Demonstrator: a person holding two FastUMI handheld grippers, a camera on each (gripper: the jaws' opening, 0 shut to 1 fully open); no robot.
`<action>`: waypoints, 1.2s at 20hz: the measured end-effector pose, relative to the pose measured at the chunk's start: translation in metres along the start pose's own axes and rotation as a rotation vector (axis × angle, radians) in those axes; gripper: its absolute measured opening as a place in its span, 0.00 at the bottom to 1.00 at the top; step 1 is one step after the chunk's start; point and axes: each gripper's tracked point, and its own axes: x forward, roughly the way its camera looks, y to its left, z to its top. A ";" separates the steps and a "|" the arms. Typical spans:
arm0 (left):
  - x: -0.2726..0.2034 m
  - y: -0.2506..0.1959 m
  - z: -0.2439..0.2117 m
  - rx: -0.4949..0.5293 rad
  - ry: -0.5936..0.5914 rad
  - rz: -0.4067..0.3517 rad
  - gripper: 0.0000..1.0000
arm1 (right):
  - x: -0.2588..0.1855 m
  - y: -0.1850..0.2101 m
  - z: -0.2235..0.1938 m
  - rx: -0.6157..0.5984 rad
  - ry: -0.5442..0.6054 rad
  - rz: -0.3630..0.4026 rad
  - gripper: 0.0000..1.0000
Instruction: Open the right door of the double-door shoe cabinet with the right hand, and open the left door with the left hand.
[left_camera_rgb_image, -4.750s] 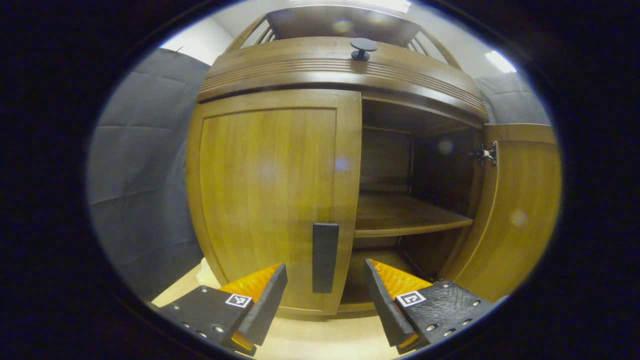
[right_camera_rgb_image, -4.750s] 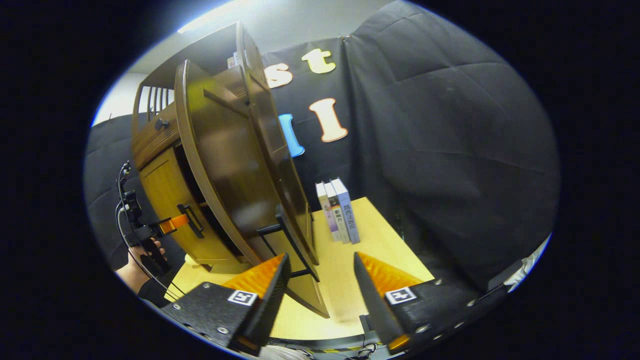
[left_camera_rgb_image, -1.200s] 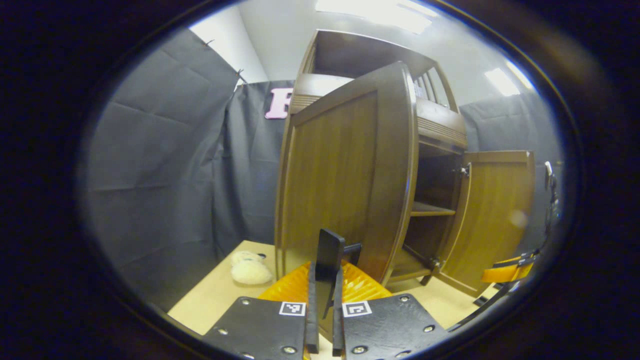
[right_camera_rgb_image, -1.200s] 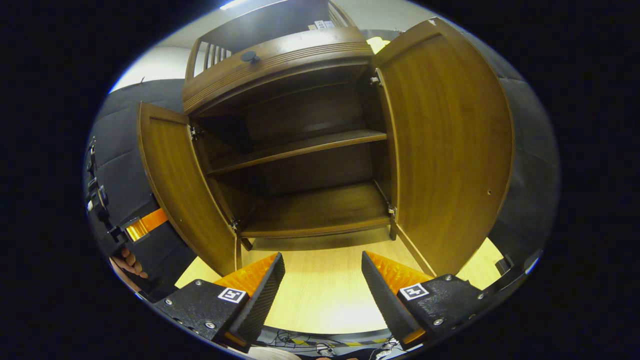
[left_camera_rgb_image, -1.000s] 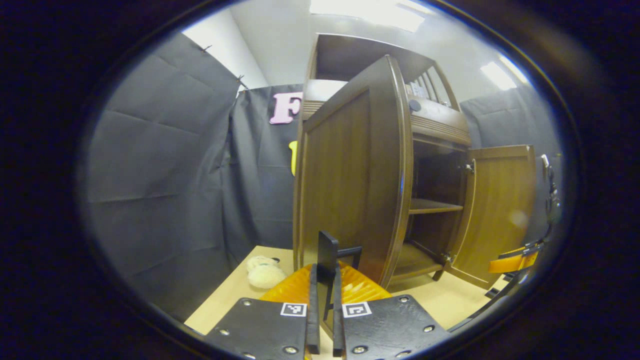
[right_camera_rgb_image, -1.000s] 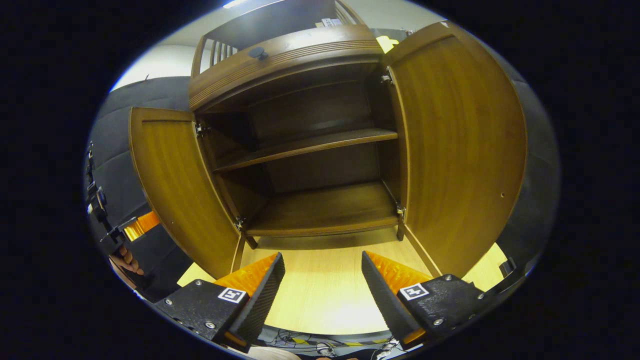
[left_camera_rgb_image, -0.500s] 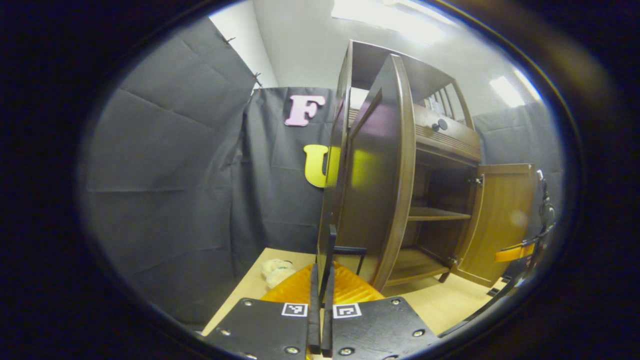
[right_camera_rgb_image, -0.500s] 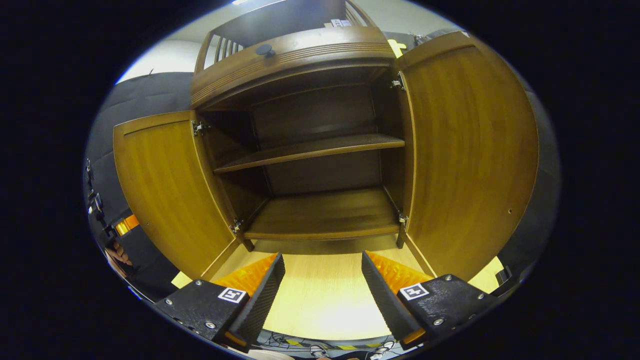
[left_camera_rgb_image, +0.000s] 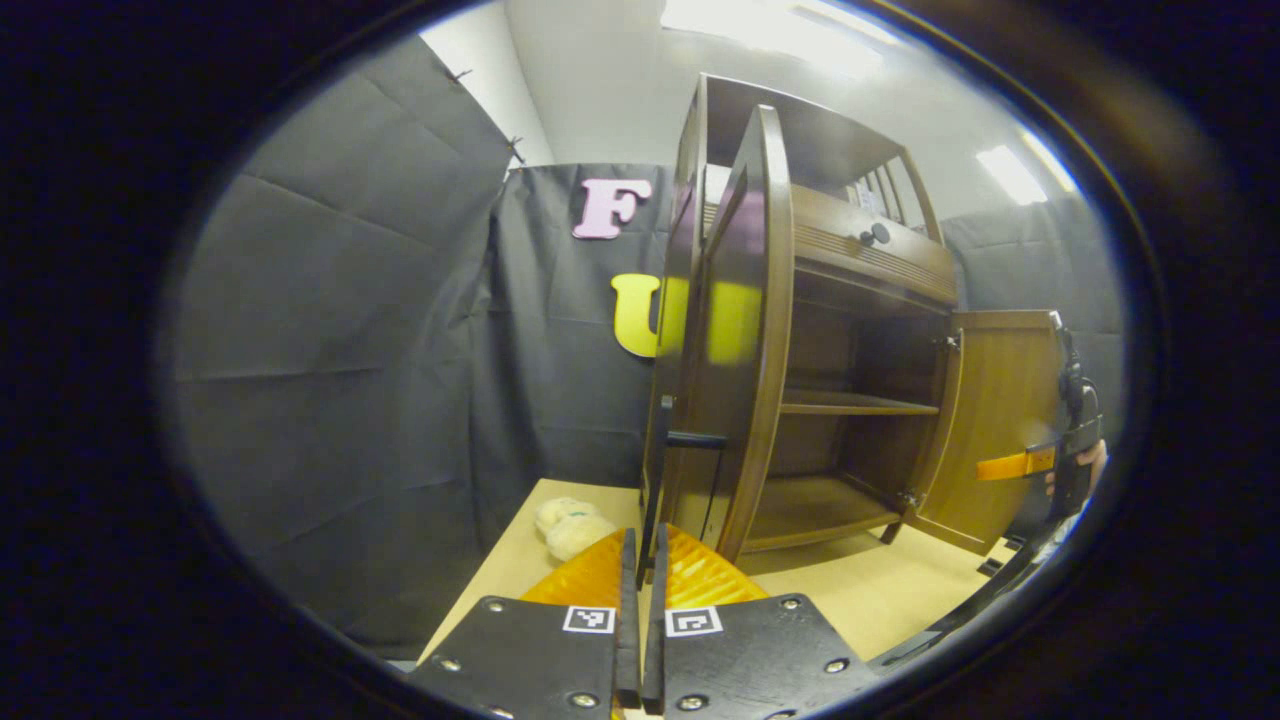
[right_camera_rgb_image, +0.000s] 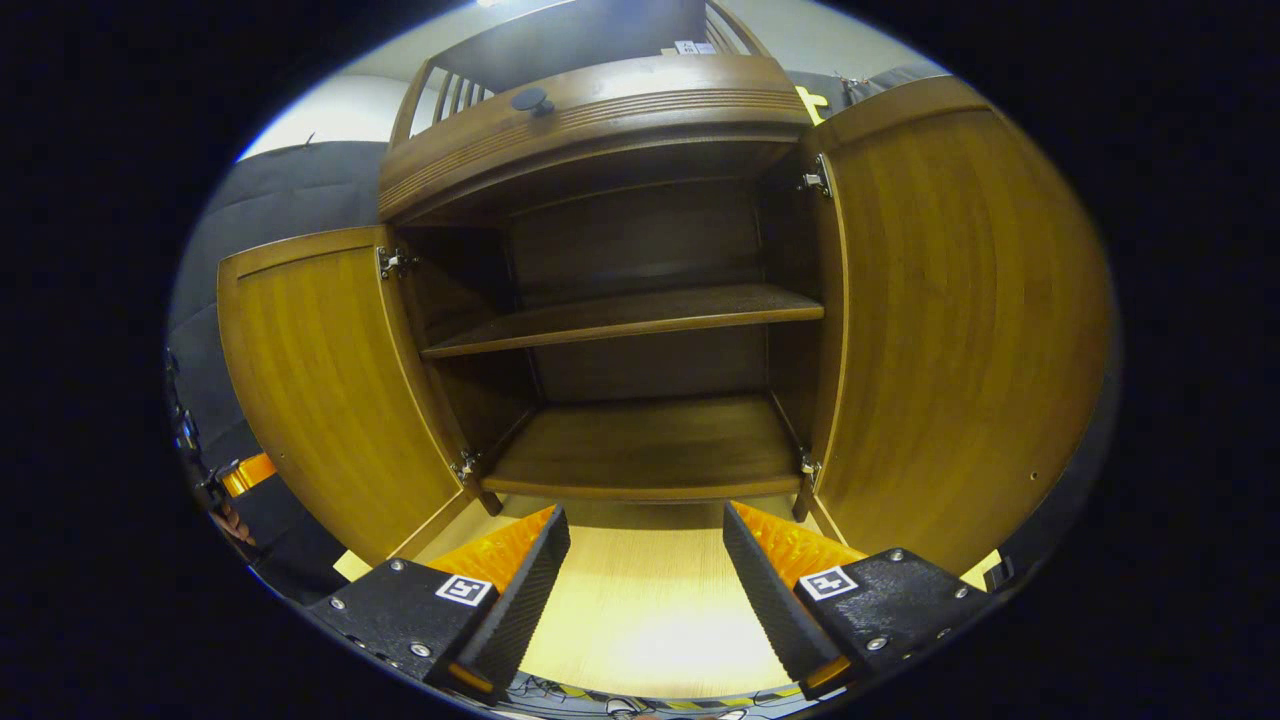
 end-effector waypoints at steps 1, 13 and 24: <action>-0.010 0.002 0.003 -0.012 -0.003 0.027 0.03 | -0.001 -0.003 0.001 -0.002 -0.005 0.000 0.92; -0.106 -0.136 0.138 0.004 -0.158 0.053 0.03 | -0.068 -0.044 0.045 -0.066 -0.155 -0.005 0.92; -0.067 -0.212 0.125 0.021 -0.104 0.230 0.94 | -0.135 -0.106 0.071 -0.069 -0.253 -0.042 0.92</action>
